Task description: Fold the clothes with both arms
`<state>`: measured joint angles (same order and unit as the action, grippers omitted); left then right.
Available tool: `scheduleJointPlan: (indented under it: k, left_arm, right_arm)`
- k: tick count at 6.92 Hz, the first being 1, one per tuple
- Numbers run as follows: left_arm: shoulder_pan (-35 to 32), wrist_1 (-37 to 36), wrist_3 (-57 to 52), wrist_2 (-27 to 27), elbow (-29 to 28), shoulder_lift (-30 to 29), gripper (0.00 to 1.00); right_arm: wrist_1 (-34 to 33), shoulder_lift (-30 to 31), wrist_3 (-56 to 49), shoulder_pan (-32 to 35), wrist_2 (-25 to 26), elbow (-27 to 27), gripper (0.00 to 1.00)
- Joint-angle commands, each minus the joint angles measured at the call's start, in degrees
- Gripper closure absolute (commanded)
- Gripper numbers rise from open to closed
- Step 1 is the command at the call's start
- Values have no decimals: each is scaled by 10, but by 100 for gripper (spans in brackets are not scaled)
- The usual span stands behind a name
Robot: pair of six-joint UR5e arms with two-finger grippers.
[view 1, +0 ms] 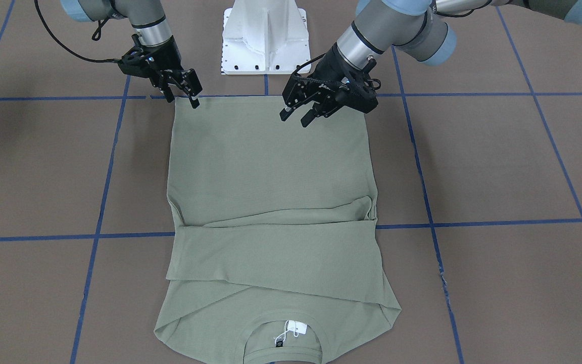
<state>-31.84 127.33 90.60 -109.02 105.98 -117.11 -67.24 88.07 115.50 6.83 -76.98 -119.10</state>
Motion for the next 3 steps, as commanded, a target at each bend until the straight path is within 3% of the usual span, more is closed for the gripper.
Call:
scheduleJointPlan:
  k: [1, 3]
  left_arm:
    - [0, 0, 0, -1, -1, 1, 34]
    - [0, 0, 0, -2, -2, 1, 34]
  right_arm:
    - [0, 17, 22, -9, -3, -1, 9]
    - [0, 18, 27, -16, -3, -2, 12]
